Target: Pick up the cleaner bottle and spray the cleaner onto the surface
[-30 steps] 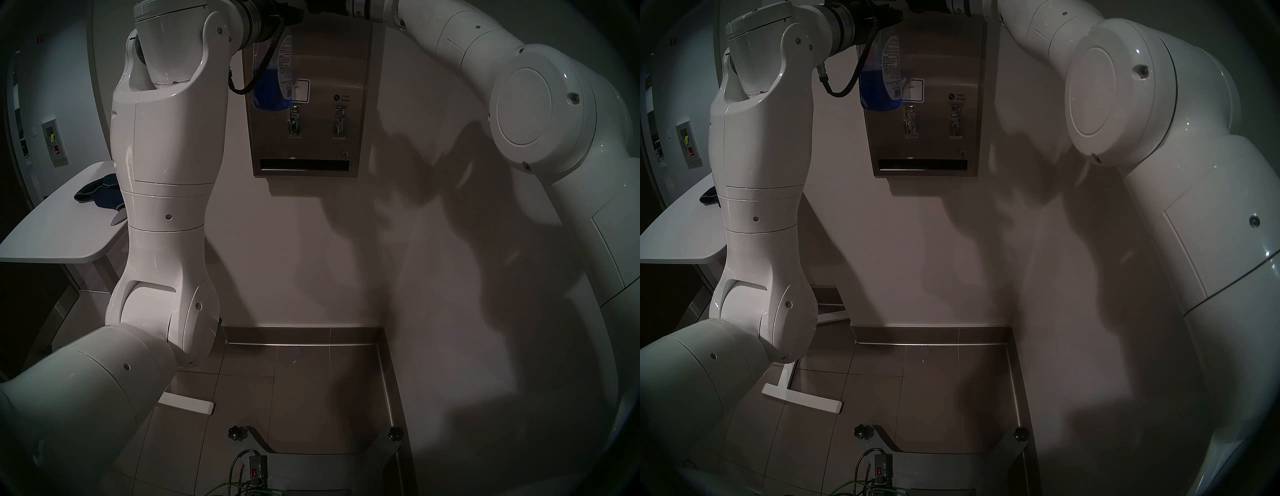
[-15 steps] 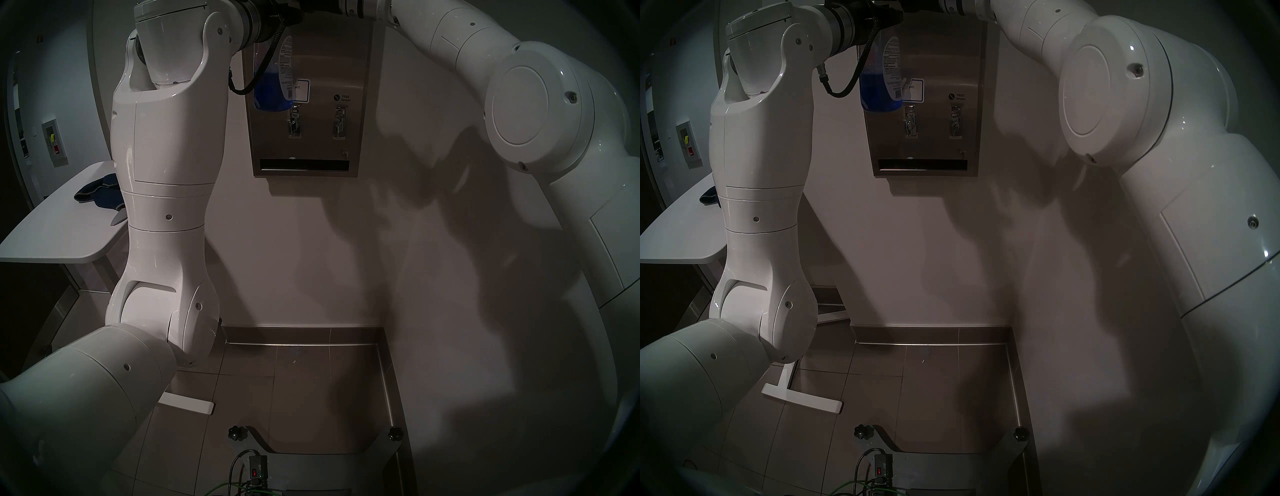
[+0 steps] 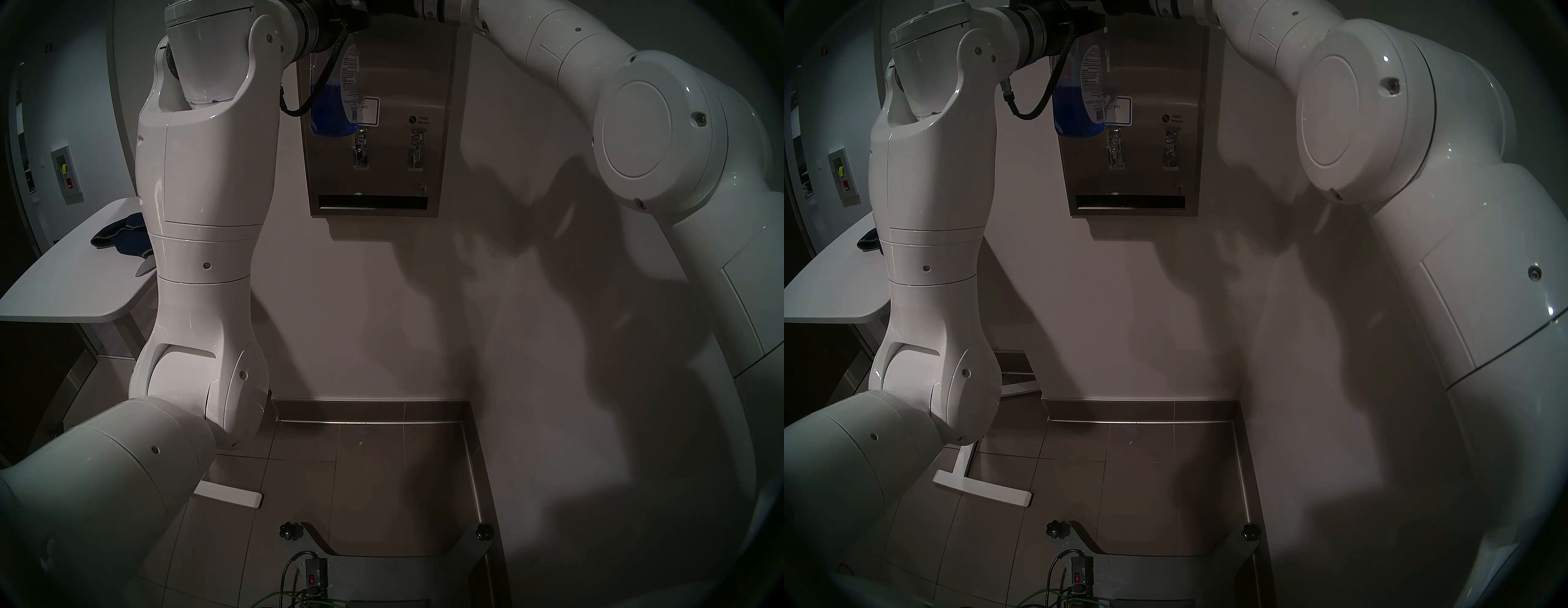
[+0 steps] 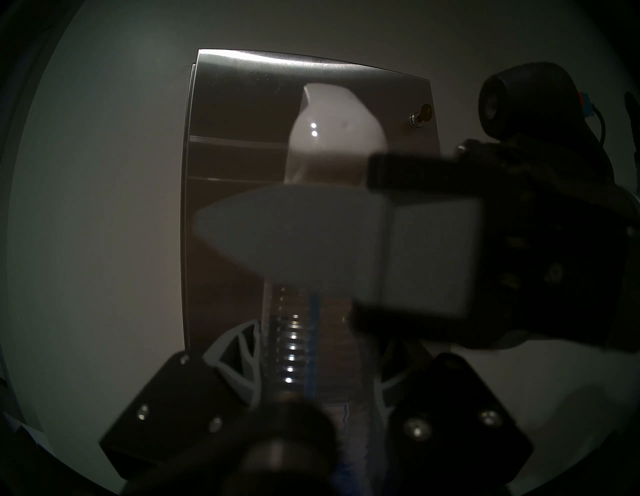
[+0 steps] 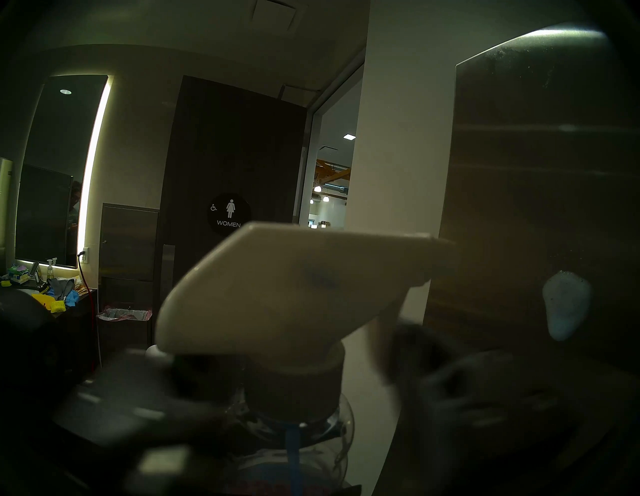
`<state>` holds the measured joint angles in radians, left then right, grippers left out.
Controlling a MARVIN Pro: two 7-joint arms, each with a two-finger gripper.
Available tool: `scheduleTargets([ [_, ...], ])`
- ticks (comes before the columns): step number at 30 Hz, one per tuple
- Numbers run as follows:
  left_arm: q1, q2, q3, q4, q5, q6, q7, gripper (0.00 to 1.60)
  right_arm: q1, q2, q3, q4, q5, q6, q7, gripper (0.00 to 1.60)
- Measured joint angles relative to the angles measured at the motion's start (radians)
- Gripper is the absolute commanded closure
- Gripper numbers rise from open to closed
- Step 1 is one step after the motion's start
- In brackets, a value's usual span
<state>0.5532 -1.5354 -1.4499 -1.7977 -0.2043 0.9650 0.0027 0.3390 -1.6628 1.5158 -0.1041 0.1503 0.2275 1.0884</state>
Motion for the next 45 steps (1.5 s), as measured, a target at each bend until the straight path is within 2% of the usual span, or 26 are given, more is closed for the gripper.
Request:
scheduleTargets([
  [17, 0.001, 0.0, 0.001, -0.001, -0.003, 0.0, -0.001, 1.6, 0.003, 0.002, 0.0, -0.002, 0.0, -0.002, -0.03, 0.0],
  [18, 0.001, 0.0, 0.001, -0.001, -0.003, 0.0, -0.002, 1.6, 0.003, 0.001, 0.001, -0.002, 0.0, -0.002, -0.032, 1.6],
  [33, 0.0, 0.001, -0.004, 0.001, 0.0, 0.0, 0.007, 1.6, 0.003, -0.011, 0.003, 0.0, 0.001, 0.001, -0.038, 1.6],
  [34, 0.0, 0.001, -0.004, 0.001, 0.0, 0.0, 0.007, 1.6, 0.003, -0.011, 0.003, 0.0, 0.001, 0.001, -0.038, 0.91],
  [35, 0.0, 0.001, -0.004, 0.001, 0.0, 0.0, 0.007, 1.6, 0.003, -0.011, 0.003, 0.0, 0.001, 0.001, -0.038, 0.35],
  [36, 0.0, 0.002, -0.004, 0.001, 0.0, 0.0, 0.007, 1.6, 0.003, -0.011, 0.003, 0.0, 0.001, 0.001, -0.038, 0.0],
  [45, 0.0, 0.001, 0.001, -0.001, -0.003, 0.0, -0.002, 1.6, 0.006, -0.008, 0.003, -0.001, 0.0, 0.001, -0.042, 0.0],
])
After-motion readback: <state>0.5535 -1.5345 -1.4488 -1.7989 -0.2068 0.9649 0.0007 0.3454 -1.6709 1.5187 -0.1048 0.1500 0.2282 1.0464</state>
